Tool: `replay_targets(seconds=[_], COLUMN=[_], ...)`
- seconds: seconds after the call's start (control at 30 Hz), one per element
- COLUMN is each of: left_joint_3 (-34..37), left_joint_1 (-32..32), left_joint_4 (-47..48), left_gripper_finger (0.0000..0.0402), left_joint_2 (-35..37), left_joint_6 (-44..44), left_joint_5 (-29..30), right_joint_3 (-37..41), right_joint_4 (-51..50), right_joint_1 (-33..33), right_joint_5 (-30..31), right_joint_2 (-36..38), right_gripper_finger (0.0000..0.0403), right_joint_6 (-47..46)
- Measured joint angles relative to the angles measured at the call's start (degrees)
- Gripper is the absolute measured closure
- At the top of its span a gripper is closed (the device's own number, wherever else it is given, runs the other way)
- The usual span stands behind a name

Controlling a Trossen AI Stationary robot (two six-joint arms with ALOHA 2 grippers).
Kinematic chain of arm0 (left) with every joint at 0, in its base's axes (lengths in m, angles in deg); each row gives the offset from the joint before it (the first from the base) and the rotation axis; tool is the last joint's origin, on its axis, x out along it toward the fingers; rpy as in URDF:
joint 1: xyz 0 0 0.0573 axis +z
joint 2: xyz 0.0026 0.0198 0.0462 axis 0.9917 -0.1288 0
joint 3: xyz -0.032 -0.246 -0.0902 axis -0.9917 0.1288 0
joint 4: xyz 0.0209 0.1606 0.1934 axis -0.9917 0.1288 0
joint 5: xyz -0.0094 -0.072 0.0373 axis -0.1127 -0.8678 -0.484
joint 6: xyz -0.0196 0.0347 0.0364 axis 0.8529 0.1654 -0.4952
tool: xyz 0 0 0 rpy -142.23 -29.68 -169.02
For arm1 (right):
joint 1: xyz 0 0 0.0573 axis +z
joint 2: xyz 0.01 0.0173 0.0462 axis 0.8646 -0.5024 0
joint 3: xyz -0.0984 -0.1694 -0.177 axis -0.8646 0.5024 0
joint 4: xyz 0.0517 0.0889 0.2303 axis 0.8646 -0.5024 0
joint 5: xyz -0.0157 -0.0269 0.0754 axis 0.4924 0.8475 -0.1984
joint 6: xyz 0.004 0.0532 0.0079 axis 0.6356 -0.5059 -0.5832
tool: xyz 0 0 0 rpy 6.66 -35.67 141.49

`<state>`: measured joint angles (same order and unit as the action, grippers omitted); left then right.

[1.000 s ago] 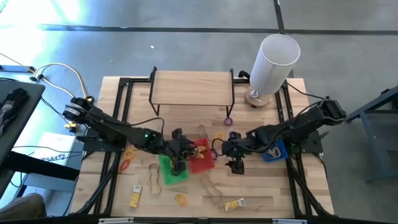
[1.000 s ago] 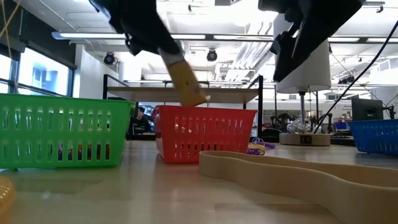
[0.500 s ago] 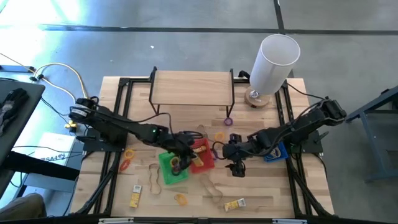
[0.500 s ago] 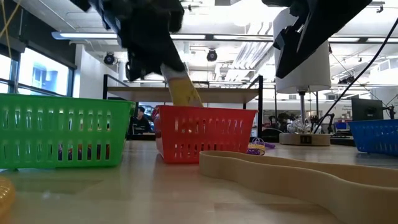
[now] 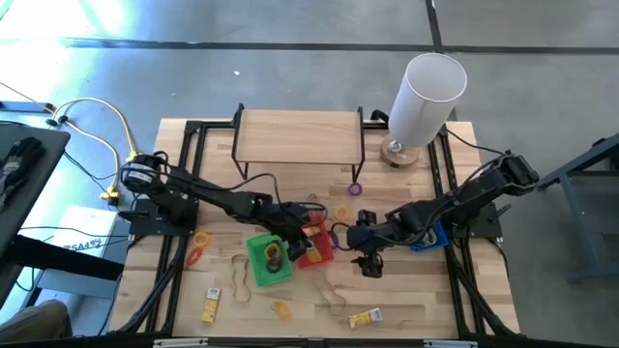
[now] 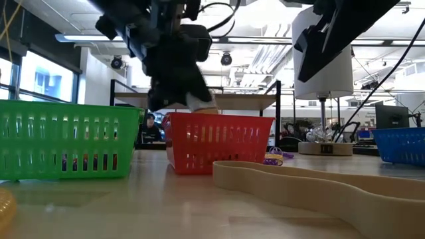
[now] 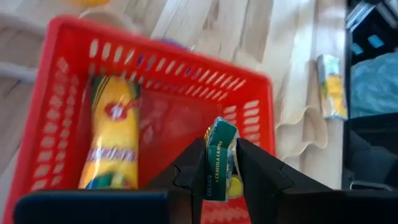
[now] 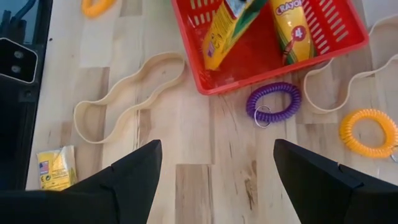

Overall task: Pick & Place Office Desk Supplies
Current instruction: Put the yellow crayon box into the red bin

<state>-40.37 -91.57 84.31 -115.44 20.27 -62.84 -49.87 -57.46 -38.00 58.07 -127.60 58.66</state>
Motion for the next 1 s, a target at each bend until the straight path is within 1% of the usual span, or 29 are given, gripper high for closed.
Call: replay_targets(seconds=[0.13, 0.33, 0.47, 0.7, 0.8, 0.93, 1.0], left_joint_3=[0.0, 0.0, 0.0, 0.0, 0.0, 0.0, 0.0], left_joint_1=[0.0, 0.0, 0.2, -0.2, -0.1, -0.1, -0.1], left_joint_4=[-1.5, -0.7, -1.4, -1.6, -1.9, -1.9, -1.7], left_gripper_finger=[0.0325, 0.0325, 0.0325, 0.0325, 0.0325, 0.0325, 0.0325], left_joint_2=[-0.1, -0.1, -0.1, -0.1, -0.1, -0.1, -0.1], left_joint_6=[-2.4, -3.3, -5.1, -5.0, -1.8, -2.5, -2.8], left_joint_5=[1.3, 3.1, 5.8, 5.9, 6.3, 6.4, 5.4], right_joint_3=[0.0, 0.0, 0.0, 0.0, 0.0, 0.0, 0.0], right_joint_4=[0.0, 0.0, 0.0, 0.0, 0.0, 0.0, 0.0], right_joint_1=[0.1, 0.3, 0.8, 2.0, 2.2, 2.2, 2.2], right_joint_5=[0.0, 0.0, 0.0, 0.0, 0.0, 0.0, 0.0], right_joint_2=[0.0, 0.0, 0.0, 0.0, 0.0, 0.0, 0.0], right_gripper_finger=[0.0105, 0.0105, 0.0105, 0.0105, 0.0105, 0.0105, 0.0105], right_joint_6=[-0.1, -0.4, -0.3, -0.3, -0.1, -0.1, -0.1])
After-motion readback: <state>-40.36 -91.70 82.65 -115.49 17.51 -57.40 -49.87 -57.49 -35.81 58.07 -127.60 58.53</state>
